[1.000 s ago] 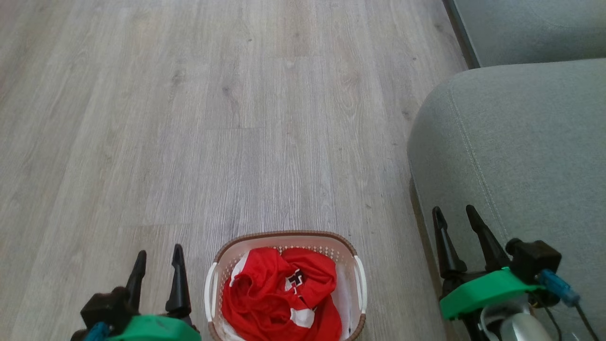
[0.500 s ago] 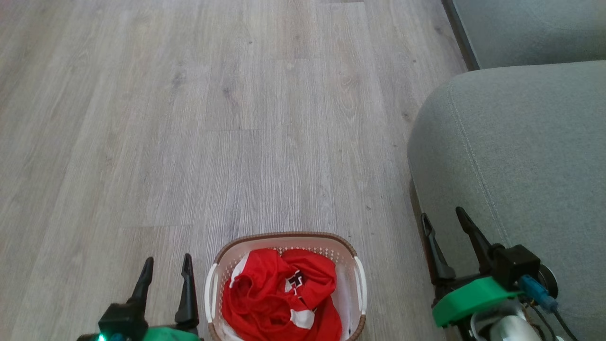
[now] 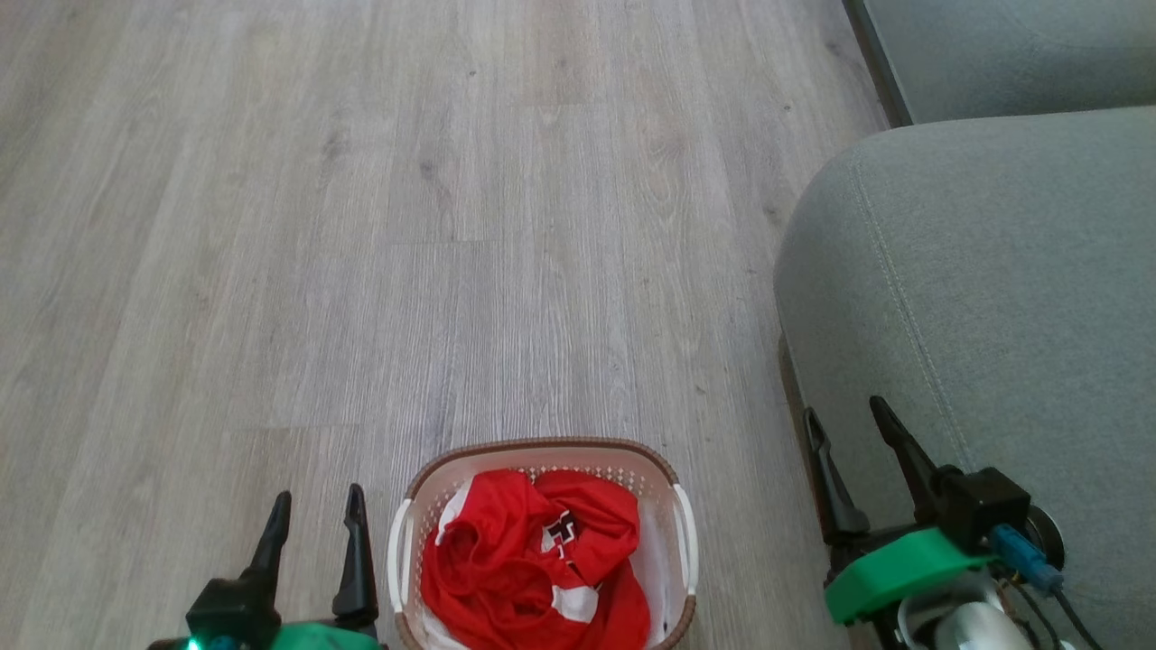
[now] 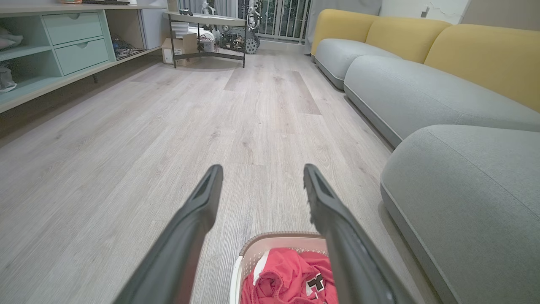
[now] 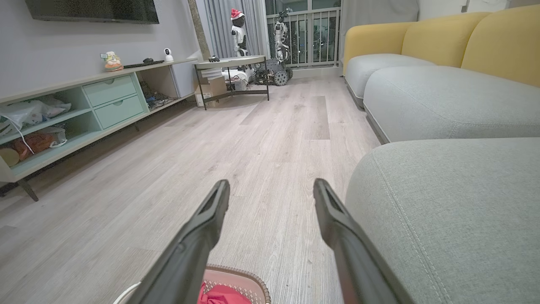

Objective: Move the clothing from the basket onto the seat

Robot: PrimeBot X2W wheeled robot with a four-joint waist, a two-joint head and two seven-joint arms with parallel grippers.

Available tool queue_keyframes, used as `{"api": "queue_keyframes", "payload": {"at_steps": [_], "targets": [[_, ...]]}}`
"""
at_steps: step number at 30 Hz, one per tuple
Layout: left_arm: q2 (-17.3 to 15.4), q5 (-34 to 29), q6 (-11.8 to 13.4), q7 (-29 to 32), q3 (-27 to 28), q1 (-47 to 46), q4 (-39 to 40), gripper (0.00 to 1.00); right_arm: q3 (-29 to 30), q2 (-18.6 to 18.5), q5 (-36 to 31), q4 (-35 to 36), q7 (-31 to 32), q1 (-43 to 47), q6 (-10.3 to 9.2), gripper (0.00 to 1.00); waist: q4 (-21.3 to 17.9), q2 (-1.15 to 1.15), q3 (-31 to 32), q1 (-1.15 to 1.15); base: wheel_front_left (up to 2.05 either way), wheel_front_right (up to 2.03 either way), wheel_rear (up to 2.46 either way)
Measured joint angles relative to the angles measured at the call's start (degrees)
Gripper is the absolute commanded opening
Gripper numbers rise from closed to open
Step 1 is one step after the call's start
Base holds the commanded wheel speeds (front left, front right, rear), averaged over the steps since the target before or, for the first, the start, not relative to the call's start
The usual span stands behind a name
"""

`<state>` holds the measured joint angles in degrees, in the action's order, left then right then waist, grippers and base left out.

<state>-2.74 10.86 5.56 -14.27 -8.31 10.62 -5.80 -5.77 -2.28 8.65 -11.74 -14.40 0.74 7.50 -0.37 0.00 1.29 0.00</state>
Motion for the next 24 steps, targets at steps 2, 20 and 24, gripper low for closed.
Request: {"api": "queue_keyframes", "payload": {"at_steps": [2,20,24], "targets": [[0.00,0.00,0.00,0.00,-0.03,0.00,0.00,1.00,0.02,0.00,0.00,0.00,0.00,0.00,0.00,1.00,0.01,0.00,-0.10,0.00,0.00,0.00,0.00],[-0.02,-1.88,-1.80,-0.01,-2.16,-3.38,-3.33,1.00,1.74,0.00,-0.13,1.43,0.00,-0.28,0.00,1.00,0.35,0.00,-4.46,0.00,0.00,0.00,0.00],[0.00,-3.77,-3.11,-0.02,-4.63,-8.38,-7.20,1.00,3.11,0.00,-0.70,2.58,-0.01,-1.95,0.00,1.00,0.51,0.00,-8.17,0.00,0.00,0.00,0.00]]}}
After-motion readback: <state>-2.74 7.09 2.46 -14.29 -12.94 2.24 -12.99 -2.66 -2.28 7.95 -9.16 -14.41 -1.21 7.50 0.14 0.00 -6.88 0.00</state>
